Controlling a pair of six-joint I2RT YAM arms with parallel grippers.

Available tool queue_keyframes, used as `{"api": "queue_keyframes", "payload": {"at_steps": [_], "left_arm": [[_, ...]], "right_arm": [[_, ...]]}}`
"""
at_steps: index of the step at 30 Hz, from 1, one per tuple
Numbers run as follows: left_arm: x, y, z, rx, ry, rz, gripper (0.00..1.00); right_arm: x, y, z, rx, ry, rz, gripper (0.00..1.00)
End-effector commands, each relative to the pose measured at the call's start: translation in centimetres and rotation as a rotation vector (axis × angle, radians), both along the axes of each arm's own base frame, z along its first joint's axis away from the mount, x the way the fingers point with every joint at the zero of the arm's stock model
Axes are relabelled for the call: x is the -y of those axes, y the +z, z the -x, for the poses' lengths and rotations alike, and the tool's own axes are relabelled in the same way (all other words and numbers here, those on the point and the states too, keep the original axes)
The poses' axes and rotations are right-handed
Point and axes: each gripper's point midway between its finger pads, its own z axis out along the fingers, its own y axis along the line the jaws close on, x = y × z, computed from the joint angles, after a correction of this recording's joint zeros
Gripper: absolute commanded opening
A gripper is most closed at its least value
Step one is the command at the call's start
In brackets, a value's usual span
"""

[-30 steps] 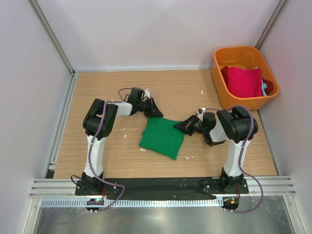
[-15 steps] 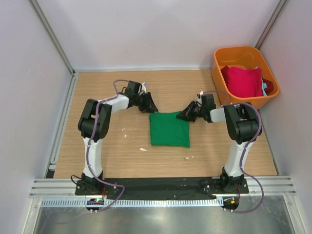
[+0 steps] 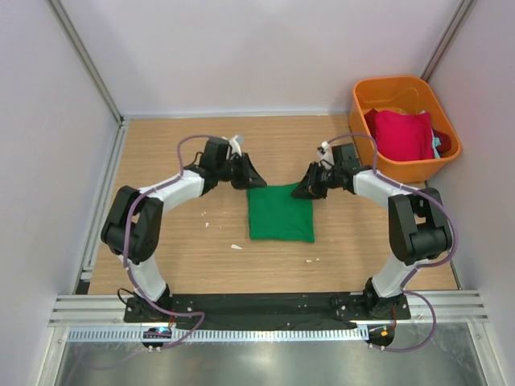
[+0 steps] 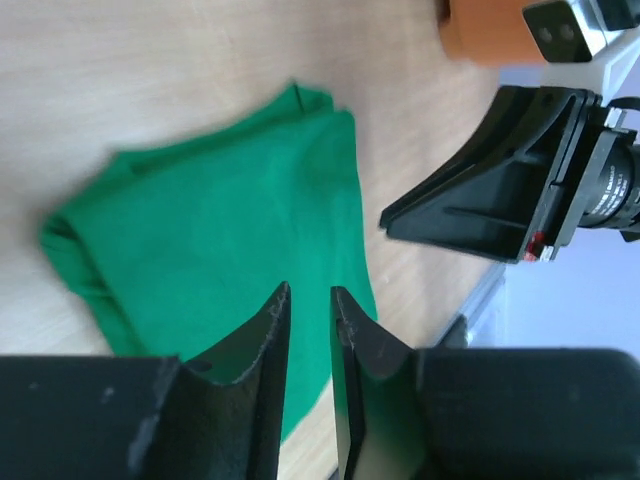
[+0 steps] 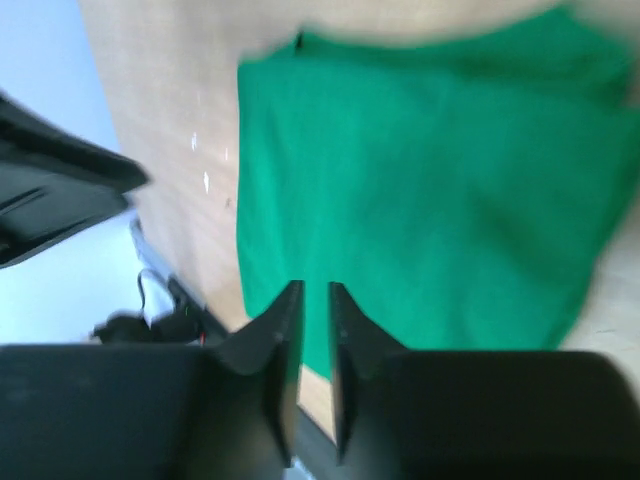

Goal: Fold and stack the t-shirts
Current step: Fold the tshirt

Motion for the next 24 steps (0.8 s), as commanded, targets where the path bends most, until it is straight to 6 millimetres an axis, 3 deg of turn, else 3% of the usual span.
{"api": "queue_keyframes", "payload": {"at_steps": [1,2,3,5,7,9,11,13,15,17,21,24], "left_arm": [[3.7,-0.5,2.5,-0.072,-0.068,0.179,0.16],[4.7,0.0,2.9,-0.04,-0.099,0.224,0.13],[4.6,-1.6,3.6,-0.078,-0.089,0.217,0.11],[4.0,-4.1,4.7,-0.131,-0.068,0.188,0.07],[3.0,-6.5,5.4,-0.171,-0.046,0.138,0.04],[1.2,-10.2,6.5,-0.215,-0.03,0.025,0.03],[0.3,-12.1,7.0,-0.225,-0.065,-0.041,0.03],[0.1,-12.8,7.2,-0.229,-0.09,-0.077,0.04],[-0.5,-12.2,6.9,-0.209,-0.099,-0.128,0.05],[-0.6,-9.4,6.6,-0.16,-0.1,-0.137,0.08],[-0.3,-3.7,6.3,-0.083,-0.099,-0.099,0.3],[1.2,-1.1,7.5,-0.079,-0.122,-0.024,0.3]], "right_arm": [[-3.6,0.0,4.7,-0.064,0.141,-0.117,0.18],[-4.2,-0.1,5.0,-0.051,0.162,-0.134,0.13],[-5.0,-0.8,6.4,-0.091,0.187,-0.148,0.05],[-5.2,-1.9,7.0,-0.097,0.191,-0.154,0.03],[-4.3,-4.5,8.6,-0.153,0.18,-0.139,0.01],[-3.3,-6.4,9.7,-0.186,0.173,-0.126,0.01],[-2.4,-7.6,9.4,-0.179,0.163,-0.113,0.01],[-2.1,-8.0,9.4,-0.188,0.178,-0.098,0.01],[-2.0,-7.0,9.0,-0.177,0.188,-0.076,0.01],[-1.7,-5.5,9.2,-0.166,0.204,-0.053,0.01],[-2.1,-2.1,8.8,-0.125,0.227,-0.04,0.01],[-3.9,-1.2,9.7,-0.139,0.253,-0.073,0.02]]}}
